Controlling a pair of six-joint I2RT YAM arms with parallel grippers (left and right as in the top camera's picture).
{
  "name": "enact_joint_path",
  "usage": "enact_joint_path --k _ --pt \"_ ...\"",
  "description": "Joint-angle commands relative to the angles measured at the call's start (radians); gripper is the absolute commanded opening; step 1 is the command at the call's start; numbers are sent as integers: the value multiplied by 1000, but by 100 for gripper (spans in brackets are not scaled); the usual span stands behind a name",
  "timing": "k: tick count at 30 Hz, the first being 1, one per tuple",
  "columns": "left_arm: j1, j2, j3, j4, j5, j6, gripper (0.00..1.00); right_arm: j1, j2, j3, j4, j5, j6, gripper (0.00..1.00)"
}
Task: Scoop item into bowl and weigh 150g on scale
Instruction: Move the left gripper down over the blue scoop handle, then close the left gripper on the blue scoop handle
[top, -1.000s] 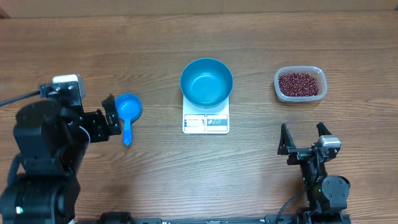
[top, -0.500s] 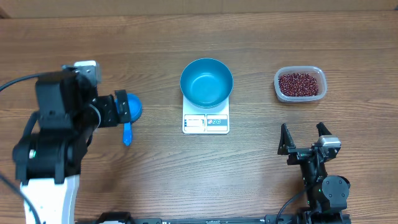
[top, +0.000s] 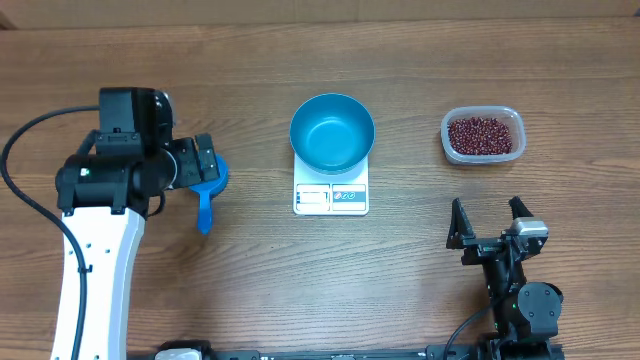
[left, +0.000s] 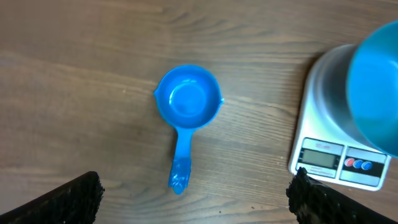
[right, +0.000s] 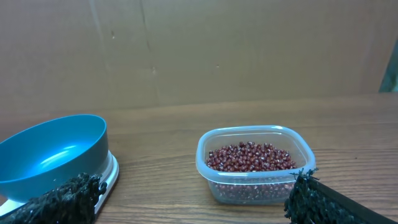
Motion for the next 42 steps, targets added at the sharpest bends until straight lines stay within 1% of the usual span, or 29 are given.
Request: enact_joint_path --k 1,7,10,14,17,23,27,29,37,41,42 --pt "4 -51 -111 34 -36 -78 99 -2 -8 -10 6 5 3 100" --pt "4 -182 -368 211 -40 -92 99 -2 -8 -10 6 6 3 100" --pt "4 -201 -434 265 -81 -93 99 -2 -8 -10 6 5 3 100" --pt "6 -169 -507 336 -114 -117 100 -2 -8 -10 6 5 3 100" --pt "6 -119 -513 383 -108 -117 100 -2 -8 -10 6 6 3 100" --pt "6 11 -513 407 -108 -120 100 -2 -8 -10 6 6 3 100" --pt "6 104 -513 441 -59 -122 96 -2 -8 -10 6 5 3 100" --pt "6 143 -513 460 -37 -121 92 -2 -8 -10 6 6 3 100" --pt "5 227 -513 561 -33 -113 83 -2 -8 -10 6 5 3 100" --pt "4 255 -513 601 -32 -113 74 -2 -8 -10 6 5 3 100" --pt "4 267 -513 608 -32 -113 70 -2 -8 -10 6 6 3 100"
